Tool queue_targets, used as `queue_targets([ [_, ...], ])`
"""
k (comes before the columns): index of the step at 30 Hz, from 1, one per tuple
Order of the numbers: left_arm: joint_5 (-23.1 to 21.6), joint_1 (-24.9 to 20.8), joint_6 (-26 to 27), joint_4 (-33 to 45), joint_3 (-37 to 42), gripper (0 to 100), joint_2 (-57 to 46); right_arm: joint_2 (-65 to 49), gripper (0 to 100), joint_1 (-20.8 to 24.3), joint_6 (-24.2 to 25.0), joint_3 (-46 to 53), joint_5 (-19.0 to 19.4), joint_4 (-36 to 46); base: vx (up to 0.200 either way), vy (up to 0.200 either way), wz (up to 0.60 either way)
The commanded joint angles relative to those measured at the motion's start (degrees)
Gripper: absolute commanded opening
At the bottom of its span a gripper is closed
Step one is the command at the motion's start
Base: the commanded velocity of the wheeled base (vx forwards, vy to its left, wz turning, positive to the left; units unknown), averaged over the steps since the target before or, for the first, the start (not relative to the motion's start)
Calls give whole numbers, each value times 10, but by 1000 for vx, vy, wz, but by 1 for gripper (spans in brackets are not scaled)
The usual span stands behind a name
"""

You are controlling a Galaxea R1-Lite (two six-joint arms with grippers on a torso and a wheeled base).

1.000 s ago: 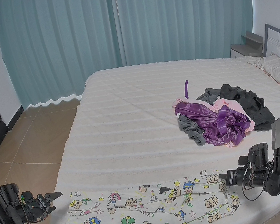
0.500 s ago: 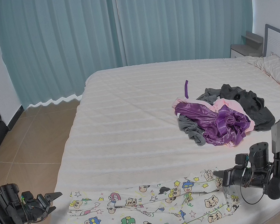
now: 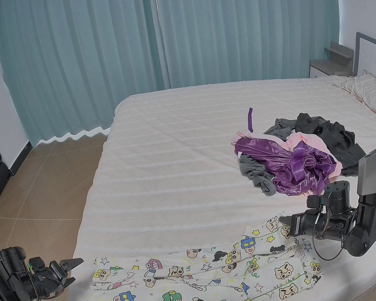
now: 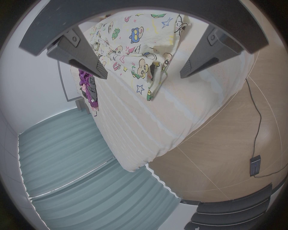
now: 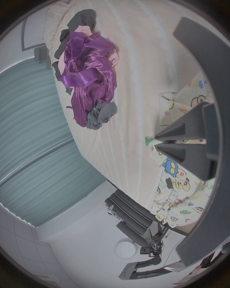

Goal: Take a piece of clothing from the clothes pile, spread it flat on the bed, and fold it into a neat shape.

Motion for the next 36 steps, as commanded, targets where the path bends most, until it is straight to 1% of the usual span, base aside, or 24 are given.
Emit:
queue_targets([
  [1, -1, 0, -1, 0, 1, 100, 1, 32, 0, -6, 0, -30, -2, 15, 0, 0, 0],
  [2, -1, 0, -1, 0, 1, 100, 1, 32, 0, -6, 0, -30, -2, 15, 0, 0, 0],
  [4, -1, 0, 0, 0, 1, 100, 1, 46, 0, -11, 0, -57, -4, 44, 0, 0, 0],
  [5, -1, 0, -1, 0, 1, 100, 1, 51, 100, -11, 0, -68, -4, 56, 0, 0, 0],
  [6, -1, 0, -1, 0, 1, 100, 1, 51, 100, -11, 0, -68, -4, 56, 0, 0, 0],
  [9, -1, 0, 0, 0, 1, 100, 1, 52, 100, -14, 1, -84, -5, 92, 0, 0, 0],
  [13, -1, 0, 0, 0, 1, 100, 1, 49, 100, -23, 2, -83, -11, 92, 0, 0, 0],
  [15, -1, 0, 0, 0, 1, 100, 1, 36, 100, -36, 4, -72, -24, 88, 0, 0, 0],
  [17, -1, 0, 0, 0, 1, 100, 1, 17, 100, -46, 7, -54, -24, 89, 0, 0, 0],
  [20, -1, 0, 0, 0, 1, 100, 1, -3, 100, -47, 12, -31, -25, 89, 0, 0, 0],
  [23, -1, 0, 0, 0, 1, 100, 1, -29, 100, -33, 54, 15, -24, 89, 0, 0, 0],
  [25, -1, 0, 0, 0, 1, 100, 1, -37, 100, -12, 95, 30, -25, 89, 0, 0, 0],
  [26, -1, 0, 0, 0, 1, 100, 1, -39, 100, -2, 124, 38, -25, 92, 0, 0, 0],
  [27, -1, 0, 0, 0, 1, 100, 1, -39, 100, -2, 124, 38, -25, 92, 0, 0, 0],
  [28, -1, 0, -1, 0, 1, 100, 1, -36, 100, 17, 159, 44, -26, 92, 0, 0, 0],
  [29, -1, 0, -1, 0, 1, 100, 1, -33, 100, 27, 184, 48, -26, 94, 0, 0, 0],
  [30, -1, 0, -1, 0, 1, 100, 1, -33, 100, 27, 184, 48, -26, 94, 0, 0, 0],
  [31, -1, 0, 0, 0, 1, 100, 1, -24, 100, 38, 212, 48, -26, 96, 0, 0, 0],
  [32, -1, 0, 0, 0, 1, 100, 1, -17, 100, 41, 221, 48, -28, 95, 0, 0, 0],
  [36, -1, 0, 0, 0, 1, 100, 1, 14, 100, 54, 243, 42, -56, 93, 0, 0, 0],
])
